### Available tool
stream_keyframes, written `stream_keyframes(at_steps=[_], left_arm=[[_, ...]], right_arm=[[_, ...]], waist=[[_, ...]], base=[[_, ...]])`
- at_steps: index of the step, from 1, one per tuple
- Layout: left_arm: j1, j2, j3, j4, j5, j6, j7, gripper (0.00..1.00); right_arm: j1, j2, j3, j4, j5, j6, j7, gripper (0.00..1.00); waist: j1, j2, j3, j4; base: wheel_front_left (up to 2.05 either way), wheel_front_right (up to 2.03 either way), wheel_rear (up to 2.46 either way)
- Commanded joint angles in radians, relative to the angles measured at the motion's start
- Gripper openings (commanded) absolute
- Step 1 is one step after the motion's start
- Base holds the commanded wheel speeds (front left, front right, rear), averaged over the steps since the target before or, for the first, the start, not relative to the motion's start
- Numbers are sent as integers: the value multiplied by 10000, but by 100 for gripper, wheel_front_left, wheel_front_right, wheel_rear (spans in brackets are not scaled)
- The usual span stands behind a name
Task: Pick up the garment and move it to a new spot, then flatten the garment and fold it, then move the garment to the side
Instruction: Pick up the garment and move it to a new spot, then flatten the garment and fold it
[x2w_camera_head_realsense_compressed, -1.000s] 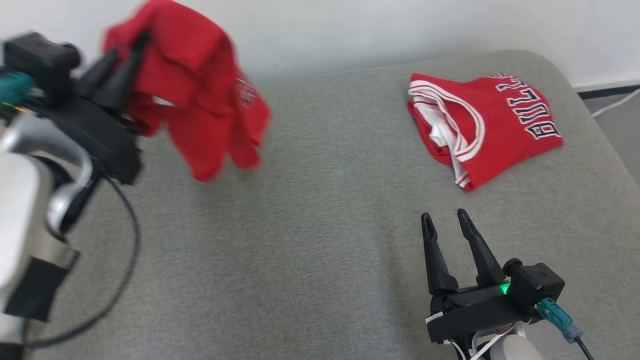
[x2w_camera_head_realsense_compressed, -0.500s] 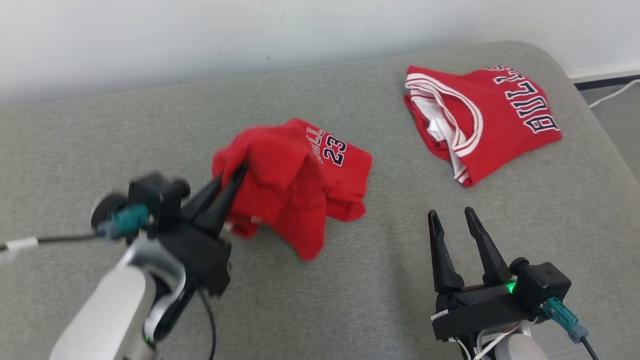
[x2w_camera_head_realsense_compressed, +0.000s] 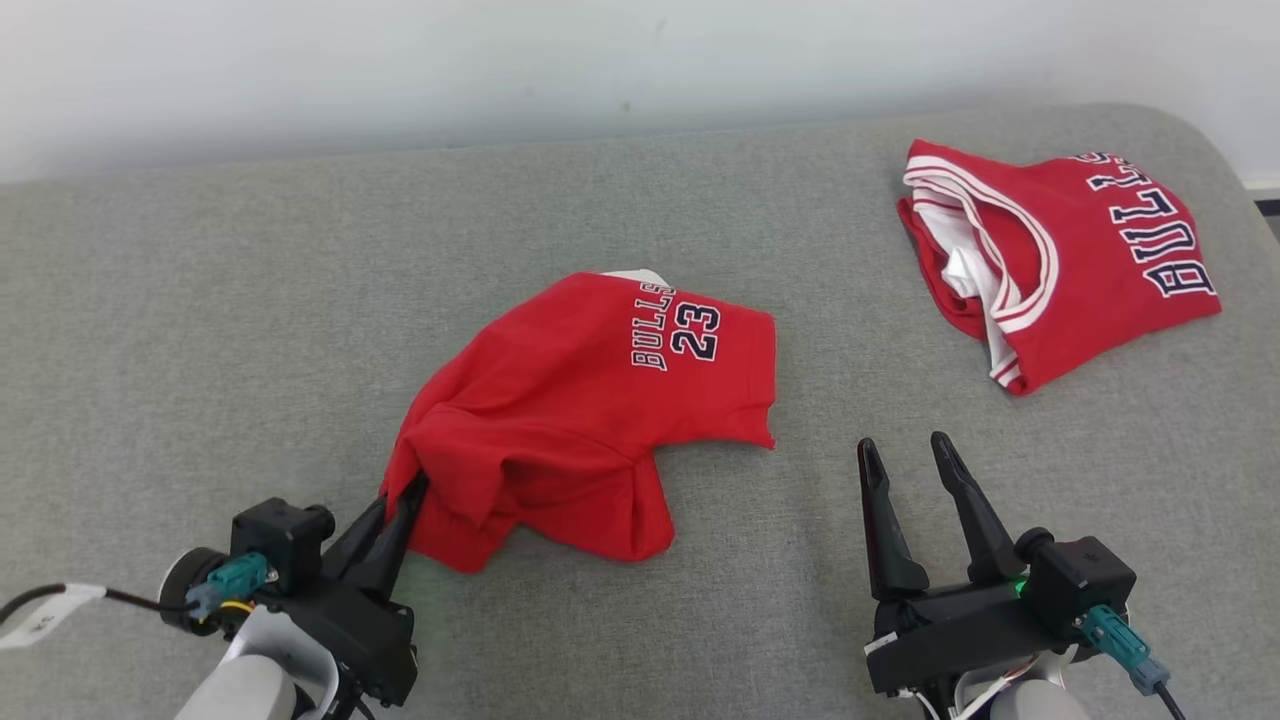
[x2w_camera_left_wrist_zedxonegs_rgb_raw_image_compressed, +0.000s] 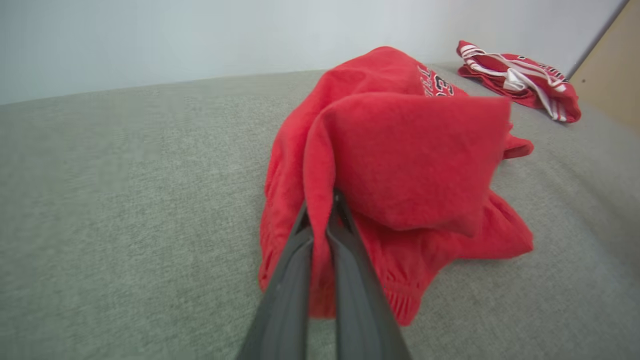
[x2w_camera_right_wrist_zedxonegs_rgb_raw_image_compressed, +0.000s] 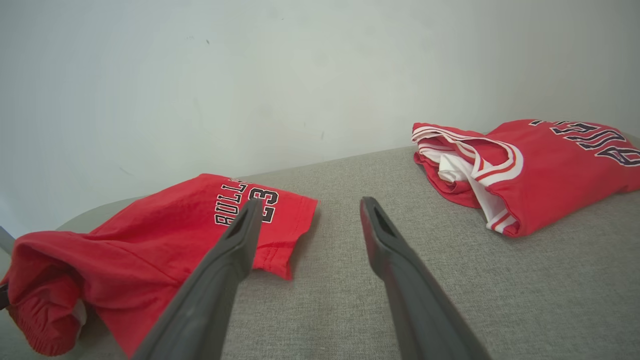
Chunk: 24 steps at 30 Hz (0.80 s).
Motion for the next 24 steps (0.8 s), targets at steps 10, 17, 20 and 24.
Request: stream_keyframes(at_steps=[10,17,20,24], left_arm=[[355,-715,237,912,353,545,-1671,100],[1560,-981,394,-41,535,880,-1769,100],[1845,-998,447,-245,575,940,-1774,100],[2277,-1018,581,-534,530,976,-1777,100]], right_arm=[[302,-6,-109,58,-68,5,2,100],[410,-6,-161,-22,-6,5,2,100],[414,-6,-157,-29,14,5,2,100],[429,-6,-177,-55,8,5,4,100]], waist=[[0,-1,-299,318],[0,-1,-278,481],[0,-1,-241,514],[0,-1,-158,592]], base=[[0,0,0],[0,0,0],[0,0,0],[0,0,0]])
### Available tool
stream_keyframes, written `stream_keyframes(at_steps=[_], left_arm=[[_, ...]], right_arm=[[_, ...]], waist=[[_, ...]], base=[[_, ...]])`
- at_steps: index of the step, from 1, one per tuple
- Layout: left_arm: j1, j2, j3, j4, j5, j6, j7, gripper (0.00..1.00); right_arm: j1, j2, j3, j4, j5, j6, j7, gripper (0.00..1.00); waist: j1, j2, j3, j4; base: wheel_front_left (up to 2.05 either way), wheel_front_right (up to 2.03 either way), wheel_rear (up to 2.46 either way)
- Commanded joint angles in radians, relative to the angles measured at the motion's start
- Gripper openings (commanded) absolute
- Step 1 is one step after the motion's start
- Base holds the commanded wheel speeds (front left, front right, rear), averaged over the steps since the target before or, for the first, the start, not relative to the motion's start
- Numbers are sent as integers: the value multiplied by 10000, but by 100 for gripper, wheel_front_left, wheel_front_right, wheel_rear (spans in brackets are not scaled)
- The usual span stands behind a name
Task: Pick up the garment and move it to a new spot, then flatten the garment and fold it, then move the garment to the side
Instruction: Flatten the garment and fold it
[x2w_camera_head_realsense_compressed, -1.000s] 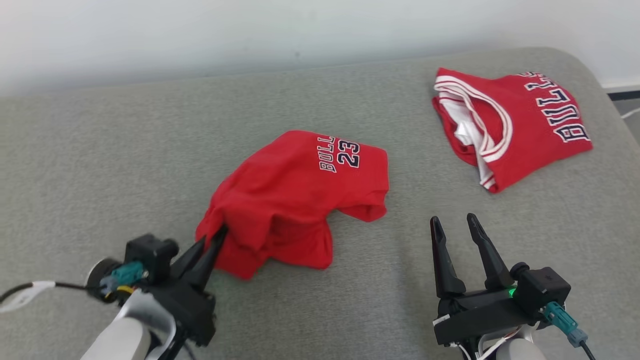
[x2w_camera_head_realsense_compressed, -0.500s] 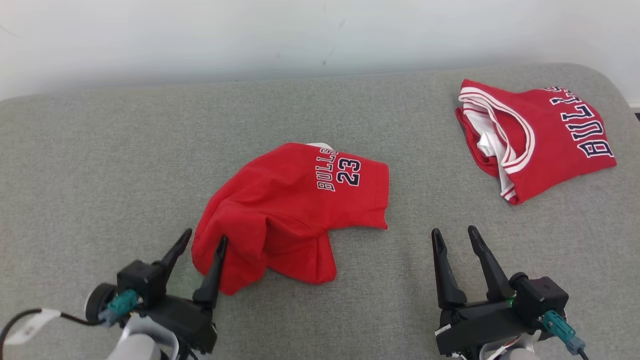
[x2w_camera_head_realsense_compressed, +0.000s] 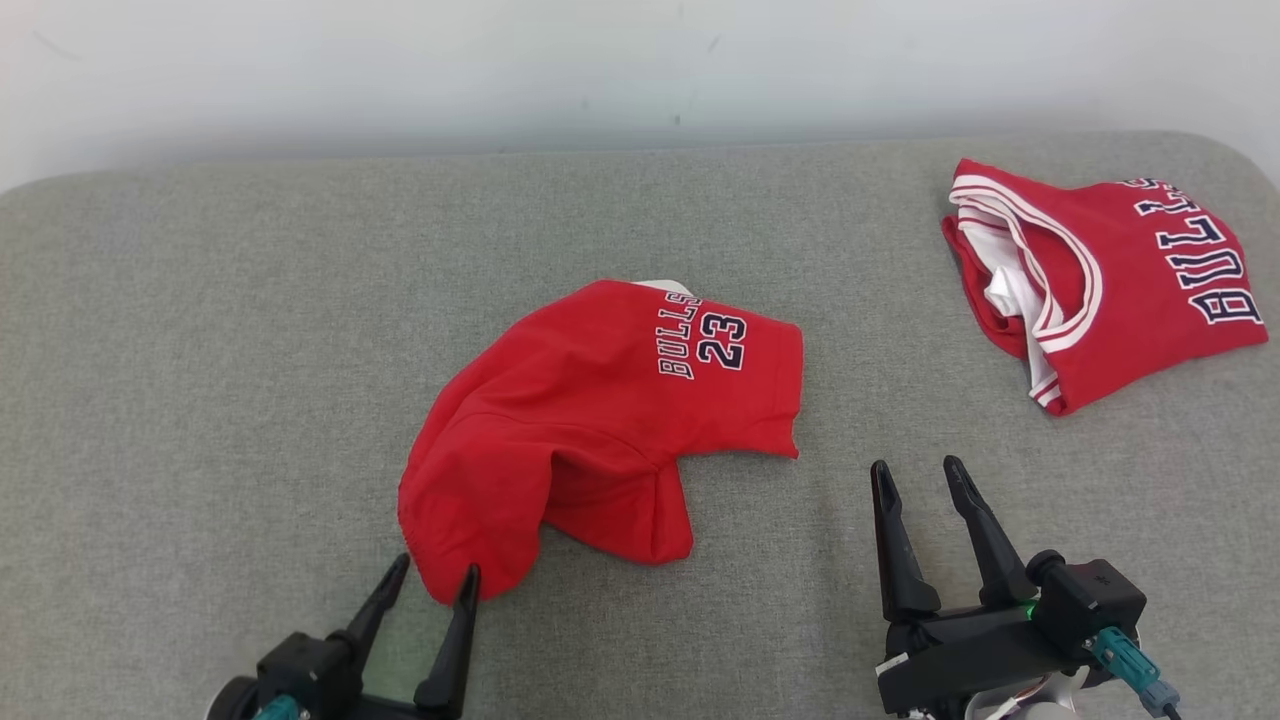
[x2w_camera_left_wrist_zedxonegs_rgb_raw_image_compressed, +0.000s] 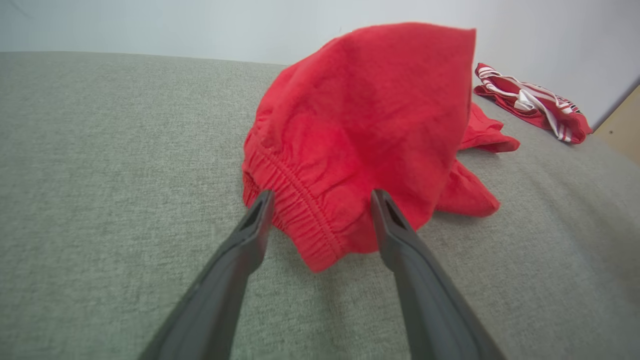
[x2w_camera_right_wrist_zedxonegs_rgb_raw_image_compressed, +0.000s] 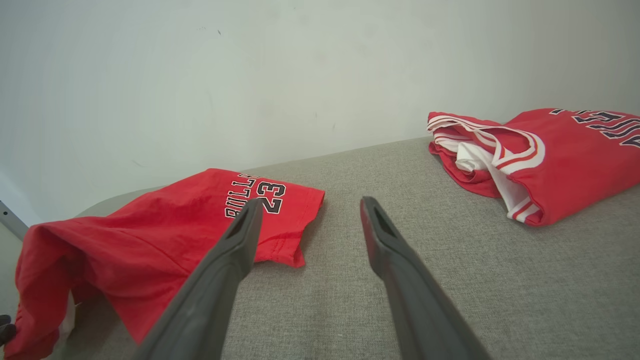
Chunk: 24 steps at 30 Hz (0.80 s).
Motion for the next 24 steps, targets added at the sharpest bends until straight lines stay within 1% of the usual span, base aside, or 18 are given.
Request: stream_keyframes(at_steps=[1,8,11,13,14,15,16,20,24], left_arm=[[238,-41,47,-61,-30,-33,-56,100],[383,-100,248,290,-113,-172,-58,100],[337,-161,304,562,-141,-315,-57,100],[264,-215,232,735,-166,-533,-57,100],[200,-243,234,828,-183,-592,-57,94],[114,-283,254,849,-194,-684,-59,42],[56,-361,290,868,-248,-742,-59,0],[-110,-445,381,777,8,-878,-59,0],[43,-504,512,302,211,-954,-49,0]], right_arm=[[37,-6,5,6,24,5,2,100],[-128,-6,136,103,71,5,2,100],[-142,-6,143,150,81,5,2,100],[-132,-6,149,157,90,5,2,100],[-123,-6,151,158,91,5,2,100],[-112,-6,149,155,91,5,2,100],[-96,-6,133,150,89,5,2,100],[20,-6,65,135,106,5,2,100],[206,-6,84,175,149,5,2,100]], waist=[[1,0,44,32],[1,0,112,-101],[1,0,96,-251],[1,0,82,-351],[1,0,77,-387],[1,0,77,-414],[1,0,73,-427],[1,0,-21,-346],[1,0,-248,-33]], base=[[0,0,0],[0,0,0],[0,0,0],[0,0,0],[0,0,0],[0,0,0],[0,0,0],[0,0,0],[0,0,0]])
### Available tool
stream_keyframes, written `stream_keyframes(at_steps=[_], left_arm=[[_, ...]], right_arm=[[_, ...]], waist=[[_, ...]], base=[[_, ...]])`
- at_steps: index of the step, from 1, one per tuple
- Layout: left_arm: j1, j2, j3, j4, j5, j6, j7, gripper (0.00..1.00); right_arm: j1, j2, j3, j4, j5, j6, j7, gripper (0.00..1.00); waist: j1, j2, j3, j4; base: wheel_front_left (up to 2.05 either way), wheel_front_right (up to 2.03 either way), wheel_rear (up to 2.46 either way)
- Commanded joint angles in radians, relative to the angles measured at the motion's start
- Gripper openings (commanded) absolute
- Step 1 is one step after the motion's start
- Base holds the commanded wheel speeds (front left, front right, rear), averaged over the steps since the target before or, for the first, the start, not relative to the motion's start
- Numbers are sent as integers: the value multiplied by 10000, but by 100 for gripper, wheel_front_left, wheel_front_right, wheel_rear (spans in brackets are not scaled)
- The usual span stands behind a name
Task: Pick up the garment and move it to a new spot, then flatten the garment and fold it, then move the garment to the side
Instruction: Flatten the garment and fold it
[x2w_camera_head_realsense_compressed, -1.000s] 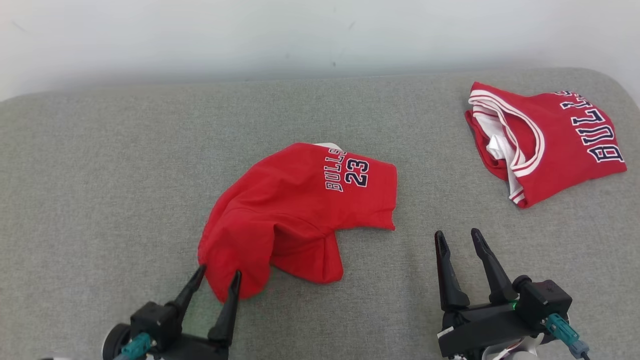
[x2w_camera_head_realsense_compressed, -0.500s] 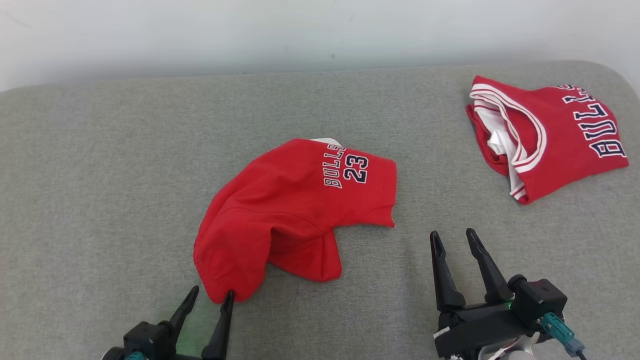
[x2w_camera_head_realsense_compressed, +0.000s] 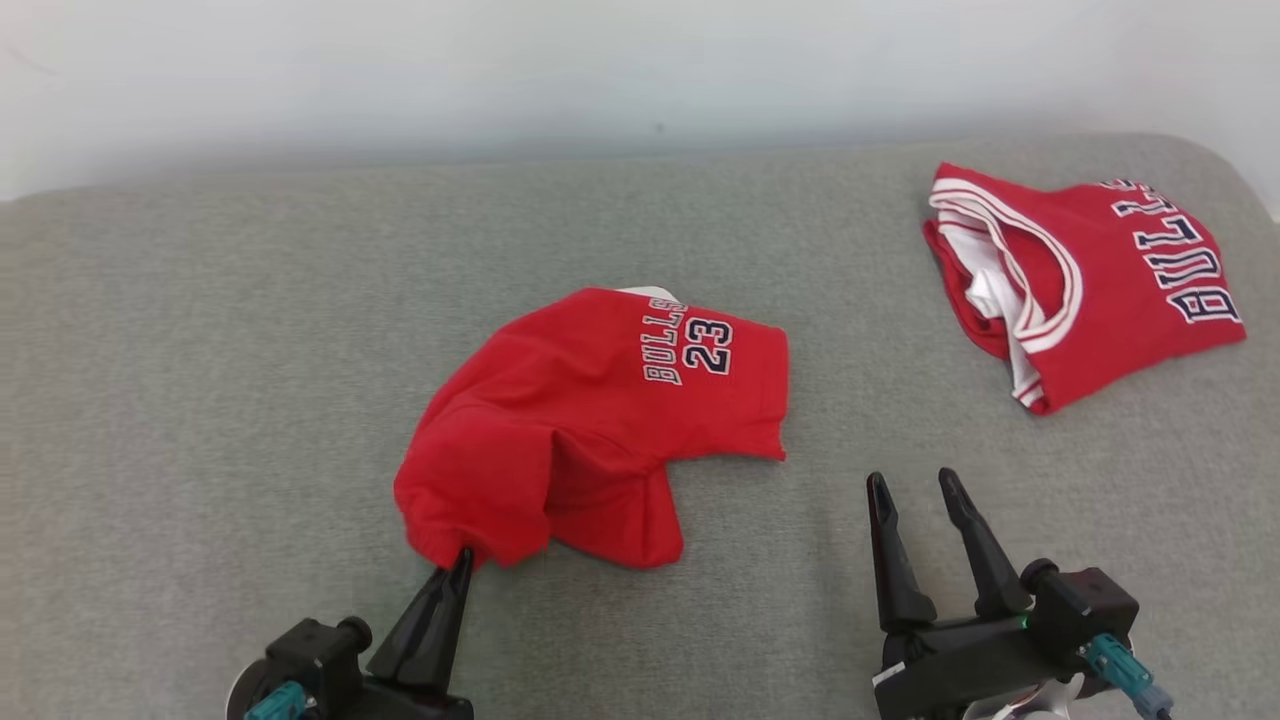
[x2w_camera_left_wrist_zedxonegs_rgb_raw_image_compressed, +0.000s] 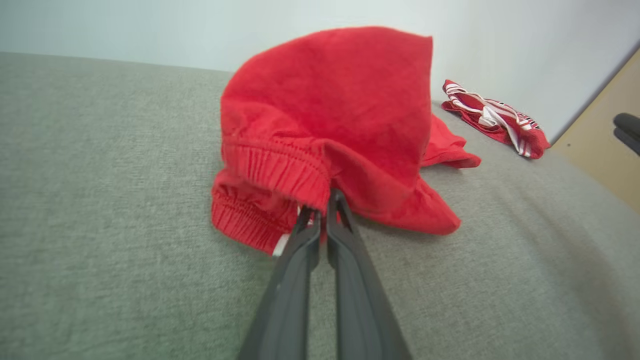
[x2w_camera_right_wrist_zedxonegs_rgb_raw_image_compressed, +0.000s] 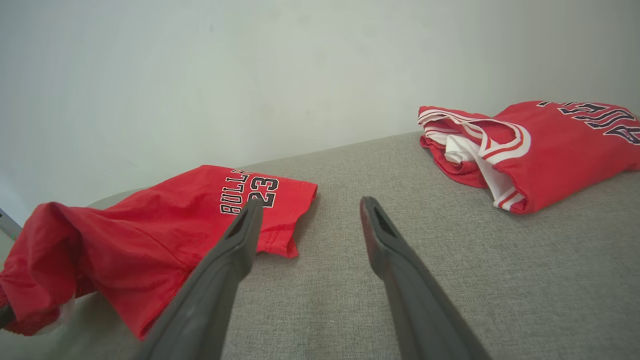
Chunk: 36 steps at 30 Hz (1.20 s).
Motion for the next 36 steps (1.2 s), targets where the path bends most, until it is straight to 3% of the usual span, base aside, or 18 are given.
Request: stream_keyframes(at_steps=[1,10,19,25,36], left_arm=[[202,21,91,-223,33,-21,-37,0],[1148,610,24,-2188,314,325,580,0],[2341,1132,-206,-4255,244,696,1846,0],[2358,1211,-12,-3822,66,692,1633,0],[1269,1251,451,-1574,-65,433,617,0]], right_arm=[[204,-6,34,26,73,5,2,100],[508,-7,52,117,244,5,2,100],[635,-7,-80,123,162,5,2,100],[467,-6,-132,215,66,5,2,100],[237,-6,-101,375,-27,5,2,100]], waist=[[0,-1,-240,269],[0,-1,-872,1013],[0,-1,-811,1159],[0,-1,-714,955],[0,-1,-533,447]], base=[[0,0,0],[0,0,0],[0,0,0],[0,0,0],[0,0,0]])
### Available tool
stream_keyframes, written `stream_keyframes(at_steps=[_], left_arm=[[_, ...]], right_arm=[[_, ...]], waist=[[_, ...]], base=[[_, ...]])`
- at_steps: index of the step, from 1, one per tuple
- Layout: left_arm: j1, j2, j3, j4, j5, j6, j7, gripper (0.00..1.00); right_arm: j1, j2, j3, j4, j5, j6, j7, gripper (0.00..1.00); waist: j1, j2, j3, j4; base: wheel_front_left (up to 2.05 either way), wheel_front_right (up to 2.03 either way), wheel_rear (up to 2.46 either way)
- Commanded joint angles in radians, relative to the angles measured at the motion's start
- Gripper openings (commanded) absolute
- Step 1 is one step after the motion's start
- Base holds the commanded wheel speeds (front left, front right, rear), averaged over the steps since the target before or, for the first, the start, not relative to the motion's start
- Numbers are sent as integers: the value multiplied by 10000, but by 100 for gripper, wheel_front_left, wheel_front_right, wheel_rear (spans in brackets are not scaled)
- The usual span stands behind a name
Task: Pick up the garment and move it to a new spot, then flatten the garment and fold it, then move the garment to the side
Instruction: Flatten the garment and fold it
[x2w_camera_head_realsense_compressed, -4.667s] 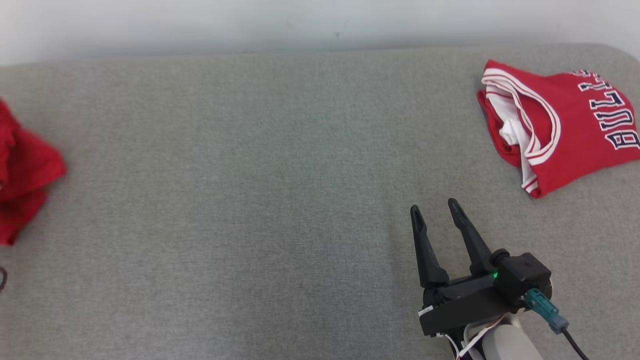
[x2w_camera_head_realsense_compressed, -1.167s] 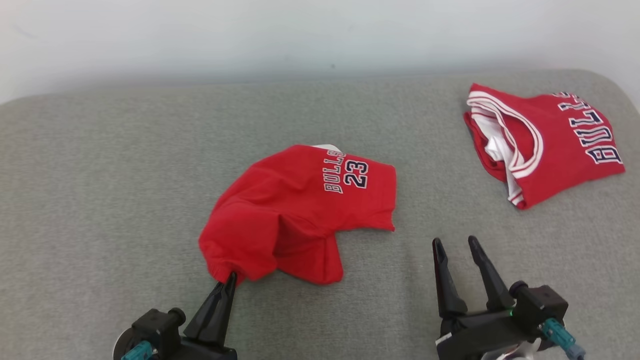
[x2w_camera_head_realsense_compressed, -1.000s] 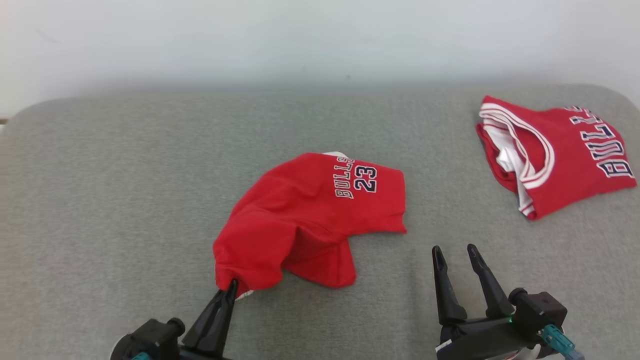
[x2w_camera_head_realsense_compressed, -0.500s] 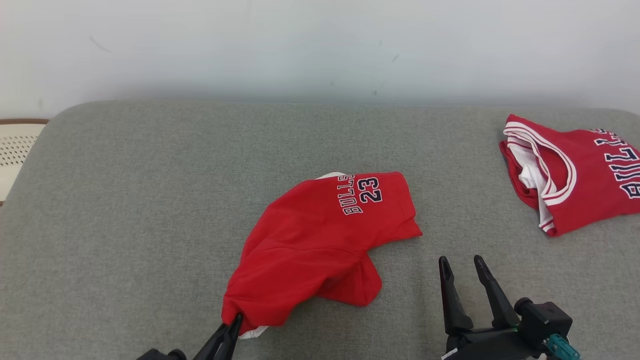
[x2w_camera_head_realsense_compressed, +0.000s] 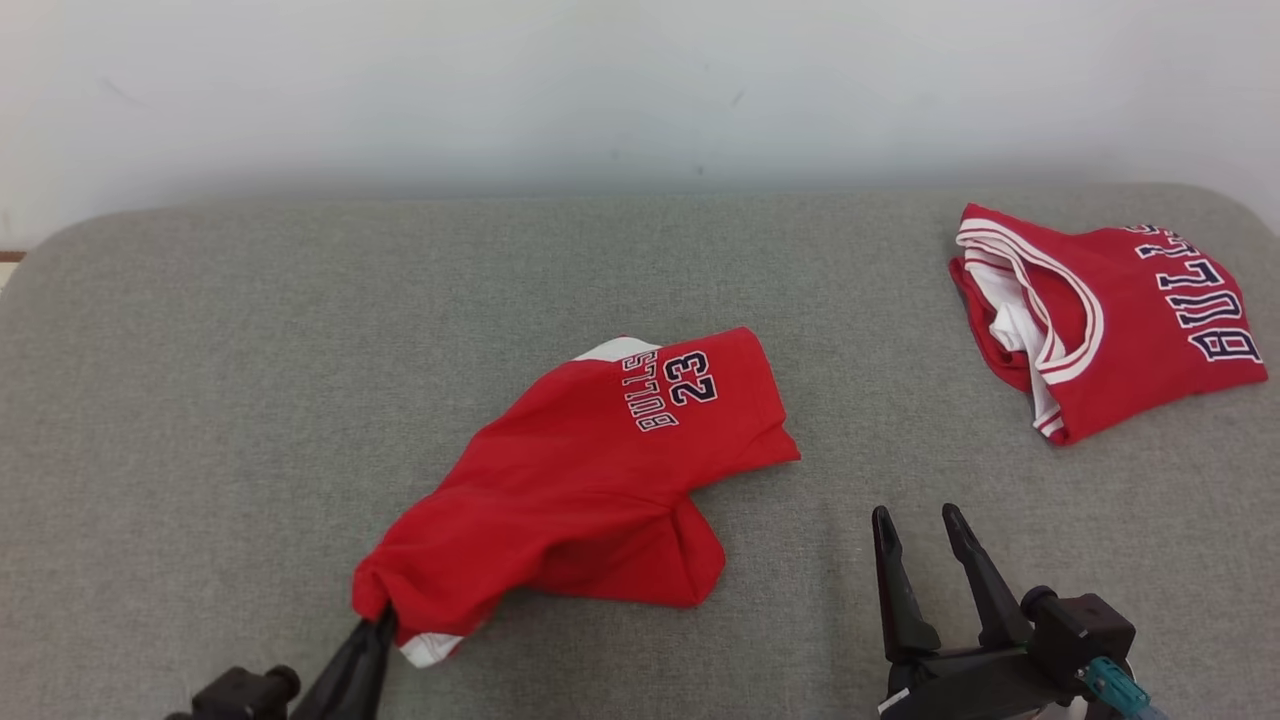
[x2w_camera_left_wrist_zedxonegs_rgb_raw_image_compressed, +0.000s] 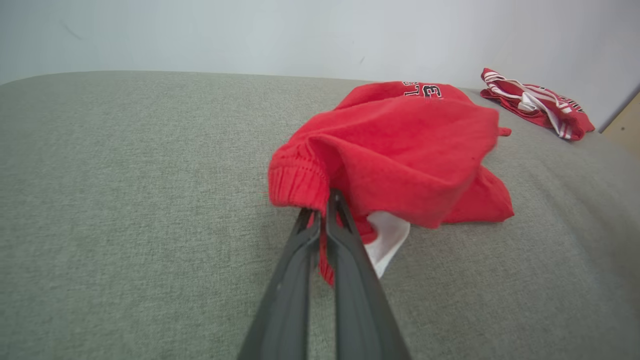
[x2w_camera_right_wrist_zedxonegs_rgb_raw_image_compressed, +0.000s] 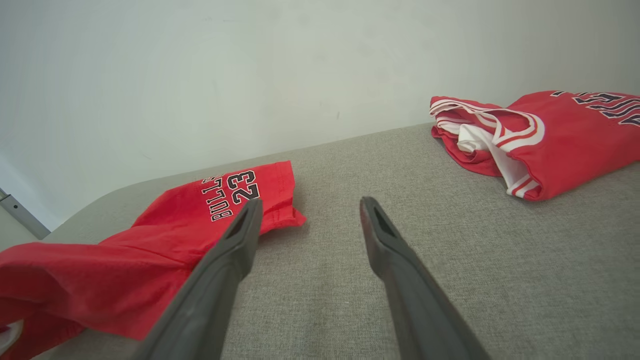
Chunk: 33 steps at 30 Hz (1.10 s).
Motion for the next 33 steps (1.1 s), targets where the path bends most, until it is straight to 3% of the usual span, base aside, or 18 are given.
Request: stream_keyframes(at_steps=[1,13,15,16,17,33], left_arm=[[-291,89,85,400,-7,-105,-169,0],[-1660,-49,552,3029,91,-651,-722,0],[-1768,-174,691,3061,192,-682,-722,41],[-1739,-260,750,2956,269,-680,-725,95],[-1628,-380,804,2856,355,-657,-727,100],[500,-1785,2401,485,1504,-367,-726,100]], right_arm=[[-144,-6,7,21,-75,5,2,100],[-283,-6,16,280,-160,5,2,100],[-242,-6,-43,281,-182,5,2,100],[-214,-6,-72,269,-194,5,2,100],[-180,-6,-96,261,-210,5,2,100],[-4,-6,-204,242,-249,5,2,100]], waist=[[0,0,83,-99],[0,0,218,-241],[0,0,220,-182],[0,0,217,-141],[0,0,201,-85],[0,0,82,681]], base=[[0,0,0],[0,0,0],[0,0,0],[0,0,0],[0,0,0],[0,0,0]])
